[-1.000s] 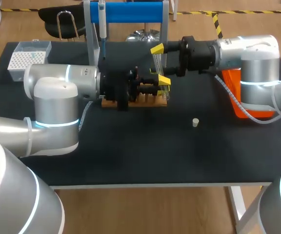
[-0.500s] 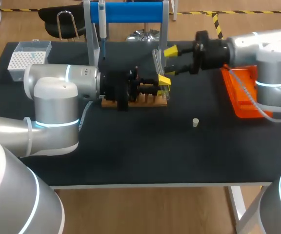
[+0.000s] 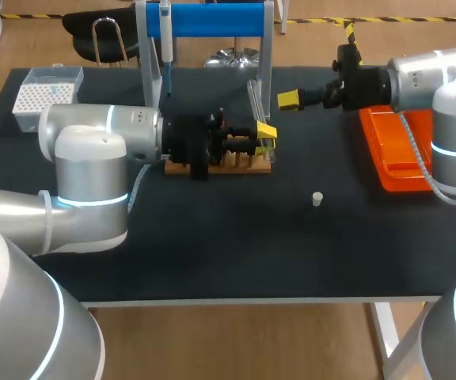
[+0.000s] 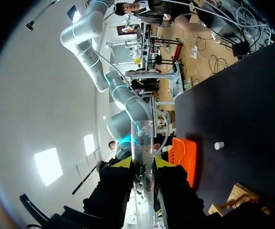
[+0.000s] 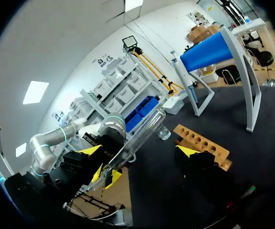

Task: Invert the test tube, pick up the pipette, mount the tip to pipette, aspirate from beaker and dispense into the tube, eject the tip, return the pipette, and cap with the stopper.

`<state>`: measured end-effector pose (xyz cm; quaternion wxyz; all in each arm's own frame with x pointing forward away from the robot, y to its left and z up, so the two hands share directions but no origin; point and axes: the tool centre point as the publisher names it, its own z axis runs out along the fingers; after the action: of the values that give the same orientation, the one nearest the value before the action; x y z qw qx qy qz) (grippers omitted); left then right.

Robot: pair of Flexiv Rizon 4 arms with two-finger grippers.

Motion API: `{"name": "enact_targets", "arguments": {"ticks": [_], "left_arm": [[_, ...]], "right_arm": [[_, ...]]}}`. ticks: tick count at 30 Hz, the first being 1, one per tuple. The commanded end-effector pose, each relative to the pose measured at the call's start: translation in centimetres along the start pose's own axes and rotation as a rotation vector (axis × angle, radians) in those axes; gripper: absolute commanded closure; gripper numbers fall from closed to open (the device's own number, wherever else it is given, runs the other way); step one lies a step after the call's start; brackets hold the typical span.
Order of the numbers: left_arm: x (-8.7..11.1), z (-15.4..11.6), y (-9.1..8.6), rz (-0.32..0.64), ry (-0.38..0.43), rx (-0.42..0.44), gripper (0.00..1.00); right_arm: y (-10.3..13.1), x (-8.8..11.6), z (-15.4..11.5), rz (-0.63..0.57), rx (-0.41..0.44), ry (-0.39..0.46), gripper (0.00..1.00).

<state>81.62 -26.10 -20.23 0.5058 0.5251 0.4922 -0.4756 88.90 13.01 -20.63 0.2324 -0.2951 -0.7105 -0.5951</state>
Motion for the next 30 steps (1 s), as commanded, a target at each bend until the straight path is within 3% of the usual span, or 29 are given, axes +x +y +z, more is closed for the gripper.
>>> {"name": "enact_targets", "arguments": {"ticks": [1,8,16,23,30], "left_arm": [[0.0,0.1,0.0,0.002,-0.002,-0.002,1.00],[0.0,0.1,0.0,0.002,-0.002,-0.002,1.00],[0.0,0.1,0.0,0.002,-0.002,-0.002,1.00],[0.0,0.1,0.0,0.002,-0.002,-0.002,1.00],[0.0,0.1,0.0,0.002,-0.002,-0.002,1.00]], "right_arm": [[-0.8,-0.1,-0.7,-0.104,-0.032,-0.059,0.00],[-1.9,-2.0,-2.3,-0.293,-0.007,-0.067,0.00],[-3.7,-3.4,-2.3,-0.435,0.025,-0.075,0.00],[-4.9,-4.1,-1.2,-0.583,0.042,-0.225,0.00],[-5.5,-4.3,0.1,-0.638,0.031,-0.286,0.00]]}}
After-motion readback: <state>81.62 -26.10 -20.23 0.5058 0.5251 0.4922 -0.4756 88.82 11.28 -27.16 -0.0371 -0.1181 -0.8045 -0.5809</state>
